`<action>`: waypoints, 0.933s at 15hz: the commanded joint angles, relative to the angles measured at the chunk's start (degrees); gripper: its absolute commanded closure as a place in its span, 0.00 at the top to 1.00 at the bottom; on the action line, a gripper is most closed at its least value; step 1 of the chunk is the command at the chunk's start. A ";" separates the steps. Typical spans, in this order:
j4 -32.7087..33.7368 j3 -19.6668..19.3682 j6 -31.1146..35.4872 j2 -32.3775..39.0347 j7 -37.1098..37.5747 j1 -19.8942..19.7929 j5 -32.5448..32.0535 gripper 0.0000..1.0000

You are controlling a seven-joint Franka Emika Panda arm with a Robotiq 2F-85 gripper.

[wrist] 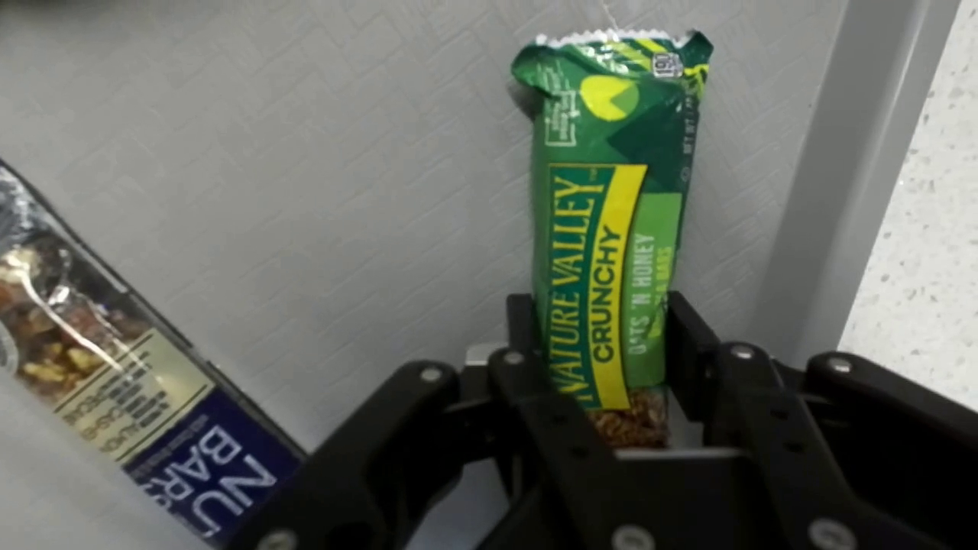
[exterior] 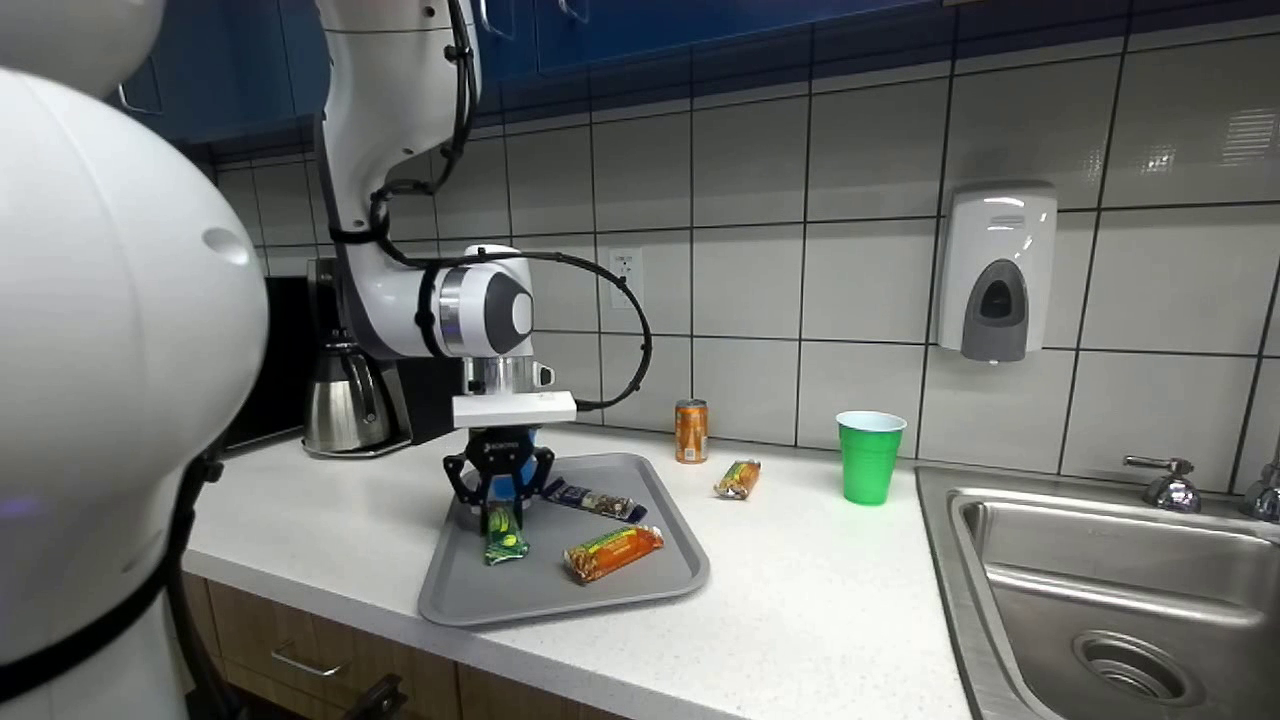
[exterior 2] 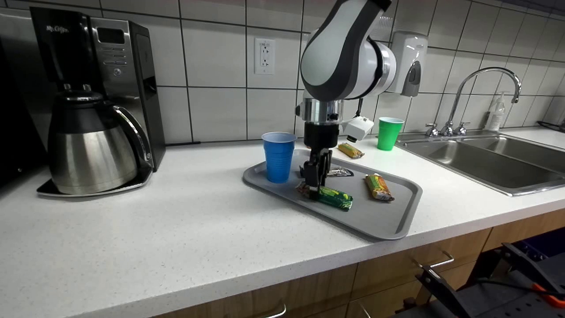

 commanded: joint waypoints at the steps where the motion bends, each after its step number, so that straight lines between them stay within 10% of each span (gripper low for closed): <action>1: 0.65 0.52 -1.98 -0.38 2.05 -0.44 -1.44 0.16; 14: 0.24 1.29 -2.29 -4.31 4.19 1.46 -1.91 0.16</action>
